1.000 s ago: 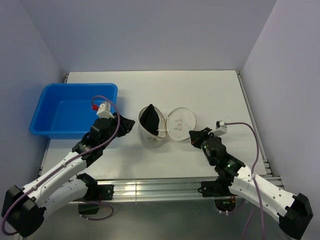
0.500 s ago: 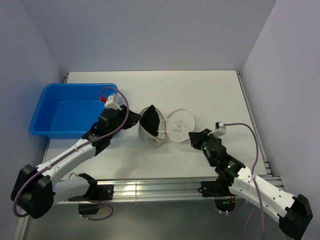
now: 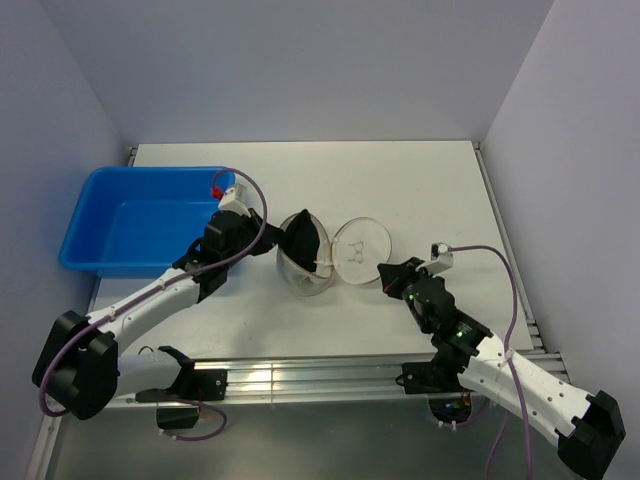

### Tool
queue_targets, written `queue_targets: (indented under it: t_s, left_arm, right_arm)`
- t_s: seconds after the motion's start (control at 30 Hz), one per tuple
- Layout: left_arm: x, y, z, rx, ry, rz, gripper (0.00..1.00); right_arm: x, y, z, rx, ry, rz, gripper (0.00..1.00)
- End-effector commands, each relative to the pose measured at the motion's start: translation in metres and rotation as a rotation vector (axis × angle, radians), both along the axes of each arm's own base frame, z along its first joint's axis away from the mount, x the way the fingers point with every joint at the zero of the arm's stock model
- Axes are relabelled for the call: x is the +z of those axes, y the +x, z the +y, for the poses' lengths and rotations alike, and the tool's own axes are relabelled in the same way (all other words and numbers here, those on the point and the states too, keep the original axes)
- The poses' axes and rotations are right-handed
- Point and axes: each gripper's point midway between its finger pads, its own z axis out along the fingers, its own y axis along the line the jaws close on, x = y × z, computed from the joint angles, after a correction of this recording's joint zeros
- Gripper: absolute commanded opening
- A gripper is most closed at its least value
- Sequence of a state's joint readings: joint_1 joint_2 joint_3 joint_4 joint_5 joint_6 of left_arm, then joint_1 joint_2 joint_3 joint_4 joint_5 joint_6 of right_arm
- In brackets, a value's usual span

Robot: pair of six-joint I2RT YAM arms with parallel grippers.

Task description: Place the bra in the laundry bag and zip it closed

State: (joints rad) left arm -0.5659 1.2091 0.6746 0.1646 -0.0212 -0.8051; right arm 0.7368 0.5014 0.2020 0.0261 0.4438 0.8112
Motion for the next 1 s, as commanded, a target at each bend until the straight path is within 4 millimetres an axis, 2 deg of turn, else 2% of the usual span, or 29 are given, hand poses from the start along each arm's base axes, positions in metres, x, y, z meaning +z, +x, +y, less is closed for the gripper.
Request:
queue_targets:
  t_s: [0.0, 0.03, 0.07, 0.1, 0.13, 0.17, 0.2, 0.23, 0.27, 0.33, 0.37, 0.4, 0.43, 0.47, 0.5, 0.53, 0.57, 0.63, 0.67, 0.7, 0.73, 0.8, 0.83, 0.87, 0.9, 0.93, 0.97]
  left_arm:
    - [0.044, 0.011, -0.01, -0.031, -0.051, -0.114, 0.0]
    - [0.052, 0.01, -0.01, -0.031, -0.06, -0.129, 0.0]
    - [0.064, 0.008, -0.009, -0.032, -0.073, -0.155, 0.0]
    - [0.081, 0.009, -0.01, -0.033, -0.09, -0.184, 0.0]
    - [0.092, 0.009, -0.009, -0.032, -0.099, -0.2, 0.0]
    - [0.104, 0.004, -0.008, -0.043, -0.099, -0.213, 0.0]
    - [0.128, 0.003, -0.009, -0.05, -0.121, -0.251, 0.0]
    - [0.148, -0.005, -0.01, -0.065, -0.144, -0.29, 0.0]
    - [0.165, -0.01, -0.01, -0.07, -0.161, -0.323, 0.0]
    - [0.176, -0.023, -0.013, -0.091, -0.165, -0.345, 0.0]
    - [0.165, -0.027, -0.013, -0.101, -0.138, -0.331, 0.0]
    - [0.151, -0.021, -0.005, -0.046, -0.105, -0.306, 0.0]
    - [0.131, -0.014, 0.002, -0.004, -0.077, -0.274, 0.0]
    - [0.101, -0.009, 0.006, 0.025, -0.063, -0.22, 0.0]
    - [0.099, -0.007, 0.0, -0.021, -0.092, -0.21, 0.0]
    - [0.091, 0.004, -0.002, -0.029, -0.091, -0.179, 0.0]
    - [0.124, 0.01, -0.008, -0.047, -0.105, -0.236, 0.0]
    - [0.157, 0.002, -0.02, -0.077, -0.112, -0.296, 0.0]
    - [0.185, -0.003, -0.024, -0.096, -0.124, -0.355, 0.0]
    - [0.193, -0.012, -0.032, -0.125, -0.13, -0.37, 0.0]
    - [0.196, -0.01, -0.028, -0.098, -0.122, -0.381, 0.0]
    - [0.165, -0.009, -0.028, -0.093, -0.088, -0.321, 0.0]
    - [0.144, -0.004, -0.027, -0.074, -0.069, -0.283, 0.0]
    - [0.119, -0.004, -0.031, -0.081, -0.081, -0.245, 0.0]
    - [0.11, -0.005, -0.034, -0.093, -0.087, -0.232, 0.0]
    - [0.094, -0.001, -0.038, -0.099, -0.072, -0.199, 0.0]
    - [0.087, -0.001, -0.042, -0.109, -0.078, -0.183, 0.0]
  right_arm:
    - [0.029, 0.006, 0.0, -0.001, -0.004, -0.068, 0.0]
    - [0.048, 0.009, 0.002, 0.013, -0.023, -0.11, 0.0]
    - [0.059, 0.011, 0.001, 0.013, -0.049, -0.123, 0.0]
    - [0.079, 0.013, -0.001, 0.005, -0.059, -0.155, 0.0]
    - [0.124, 0.015, -0.004, 0.002, -0.081, -0.23, 0.0]
    - [0.142, 0.015, -0.006, 0.001, -0.105, -0.253, 0.0]
    - [0.168, 0.013, -0.006, 0.015, -0.102, -0.293, 0.0]
    - [0.213, 0.006, -0.009, 0.03, -0.094, -0.361, 0.0]
    - [0.23, 0.001, -0.003, 0.078, -0.087, -0.382, 0.0]
    - [0.258, -0.009, -0.001, 0.118, -0.063, -0.421, 0.0]
    - [0.256, -0.011, 0.004, 0.149, -0.055, -0.417, 0.0]
    - [0.245, -0.009, 0.008, 0.159, -0.065, -0.395, 0.0]
    - [0.211, 0.003, 0.018, 0.174, -0.124, -0.327, 0.0]
    - [0.191, 0.012, 0.016, 0.14, -0.18, -0.274, 0.0]
    - [0.179, 0.019, 0.011, 0.111, -0.229, -0.228, 0.0]
    - [0.186, 0.021, 0.01, 0.106, -0.261, -0.198, 0.0]
    - [0.201, 0.019, 0.008, 0.107, -0.249, -0.226, 0.0]
    - [0.255, 0.005, 0.007, 0.146, -0.192, -0.362, 0.0]
    - [0.265, 0.0, 0.005, 0.155, -0.192, -0.38, 0.0]
    - [0.277, -0.003, 0.0, 0.15, -0.197, -0.397, 0.0]
    - [0.264, -0.002, 0.0, 0.155, -0.233, -0.353, 0.0]
    - [0.231, 0.006, 0.0, 0.146, -0.302, -0.271, 0.0]
    - [0.196, 0.013, -0.004, 0.114, -0.365, -0.18, 0.0]
    - [0.184, 0.015, -0.007, 0.096, -0.378, -0.146, 0.0]
    - [0.169, 0.014, -0.008, 0.095, -0.381, -0.116, 0.0]
    - [0.171, 0.011, -0.008, 0.095, -0.353, -0.134, 0.0]
    - [0.17, 0.009, -0.009, 0.093, -0.339, -0.138, 0.0]
